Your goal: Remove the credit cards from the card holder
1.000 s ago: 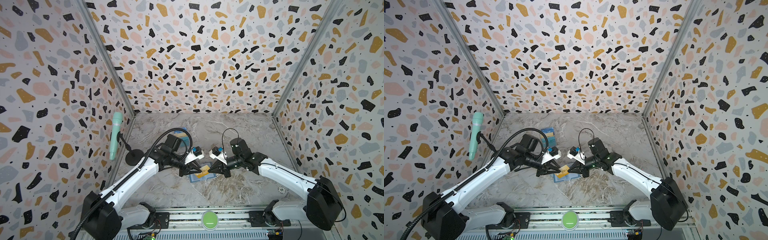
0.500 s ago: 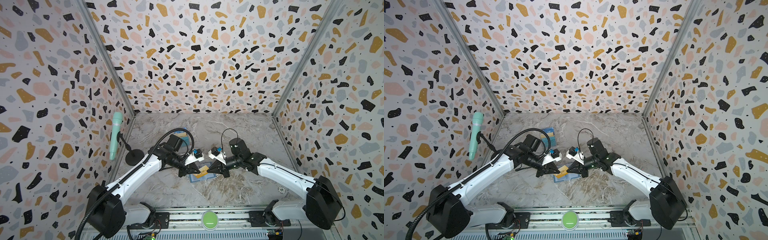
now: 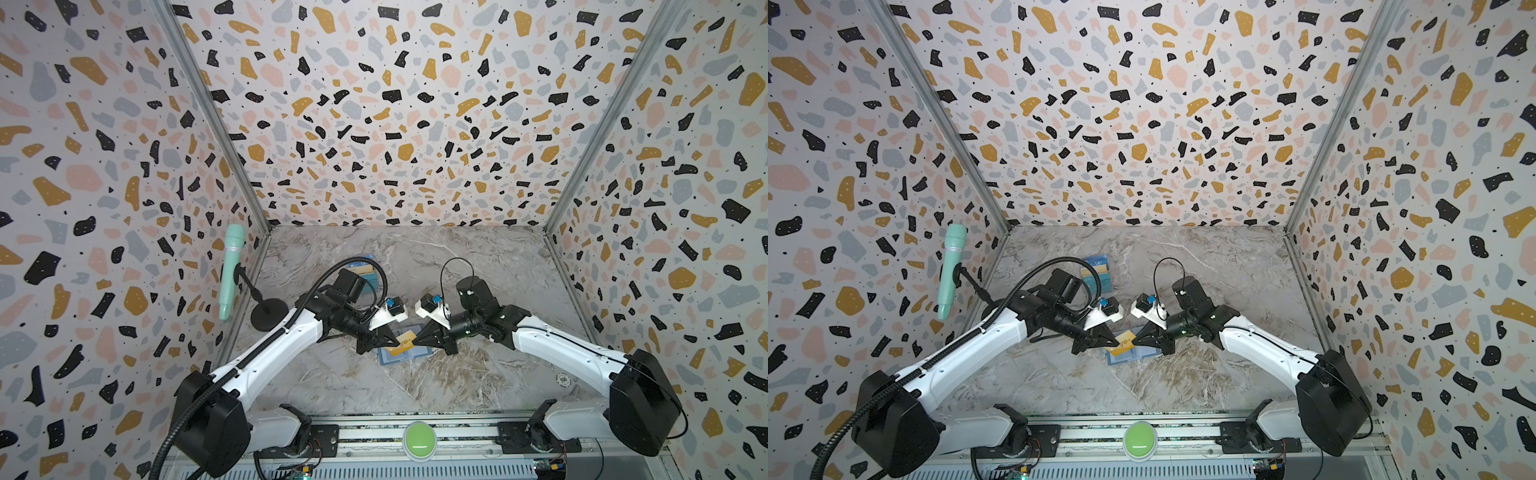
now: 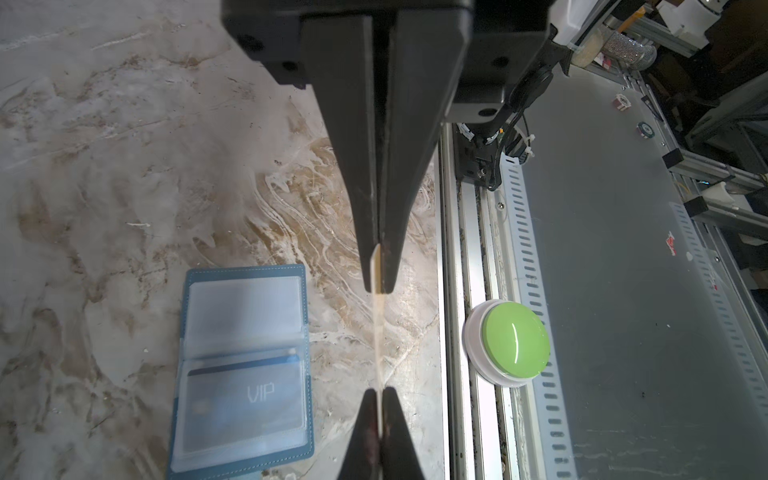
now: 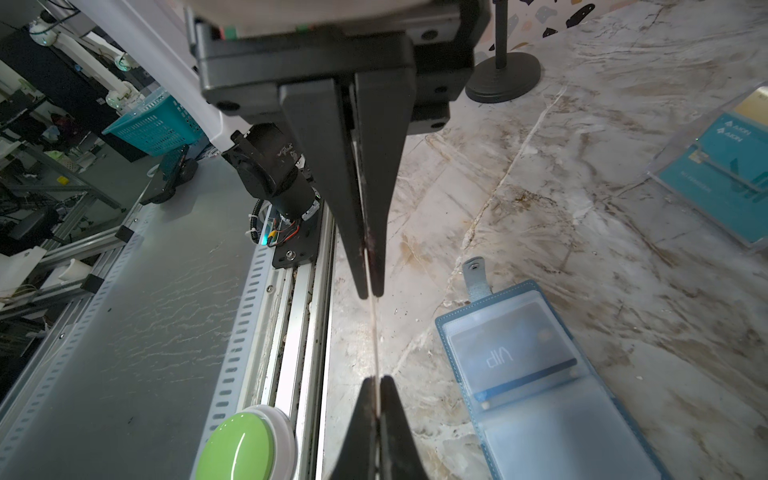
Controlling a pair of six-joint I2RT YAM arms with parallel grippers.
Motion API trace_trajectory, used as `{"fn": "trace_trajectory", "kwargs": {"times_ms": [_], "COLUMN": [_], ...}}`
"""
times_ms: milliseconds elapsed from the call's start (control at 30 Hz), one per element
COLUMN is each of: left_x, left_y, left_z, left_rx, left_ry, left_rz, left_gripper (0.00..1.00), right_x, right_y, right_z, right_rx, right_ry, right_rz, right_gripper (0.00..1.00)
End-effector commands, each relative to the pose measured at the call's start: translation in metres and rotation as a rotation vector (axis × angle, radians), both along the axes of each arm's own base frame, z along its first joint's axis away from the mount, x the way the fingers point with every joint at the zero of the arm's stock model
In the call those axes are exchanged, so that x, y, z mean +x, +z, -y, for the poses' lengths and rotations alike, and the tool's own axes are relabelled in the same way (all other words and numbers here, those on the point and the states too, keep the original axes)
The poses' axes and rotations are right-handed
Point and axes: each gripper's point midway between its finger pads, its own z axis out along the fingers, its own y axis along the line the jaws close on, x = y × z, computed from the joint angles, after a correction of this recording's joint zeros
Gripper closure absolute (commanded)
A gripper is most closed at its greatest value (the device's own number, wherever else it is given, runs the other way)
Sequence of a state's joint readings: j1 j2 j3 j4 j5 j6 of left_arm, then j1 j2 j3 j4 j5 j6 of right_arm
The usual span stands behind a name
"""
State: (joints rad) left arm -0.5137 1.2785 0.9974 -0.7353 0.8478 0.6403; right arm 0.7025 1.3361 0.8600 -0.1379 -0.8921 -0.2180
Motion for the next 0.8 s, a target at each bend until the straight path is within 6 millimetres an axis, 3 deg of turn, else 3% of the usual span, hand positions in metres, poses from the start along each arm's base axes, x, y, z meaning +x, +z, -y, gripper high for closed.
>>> {"fn": "trace_trajectory", "kwargs": {"times_ms": [0,100,200,467,633,767], "left_x": [0.013,0.030,0.043,0.110,0.140,0.167], "left_y": [0.021,0.024,0.034,0.043,0.021,0.015], "left_z": [0.004,0.000,-0.007,-0.044,-0.068,-0.077], "left_rx": [-0.040,-0.005,0.011,0.214,0.391,0.424], "left_ry": [0.054,0.137,0.177,0.334,0.240,0.212], "left_rz": [0.083,0.138,0.193,0.362,0.391,0.483], "left_gripper": [1.00,1.00,1.00,1.00,1.00,1.00], "right_x": [0.016,0.028,0.045,0.069,0.071,0.070], "right_y": [0.009,0.008,0.009,0.011,0.006,0.000], "right_z": [-0.002,0.004,0.016,0.042,0.046,0.046], "right_rx": [-0.027,-0.055,-0.069,-0.080,-0.081,-0.094], "right_ry": [-0.073,-0.161,-0.286,-0.520,-0.558,-0.560], "right_rz": [0.039,0.062,0.112,0.186,0.173,0.152], "right_gripper": [0.68,0.44,0.34,0.29,0.29,0.29]}}
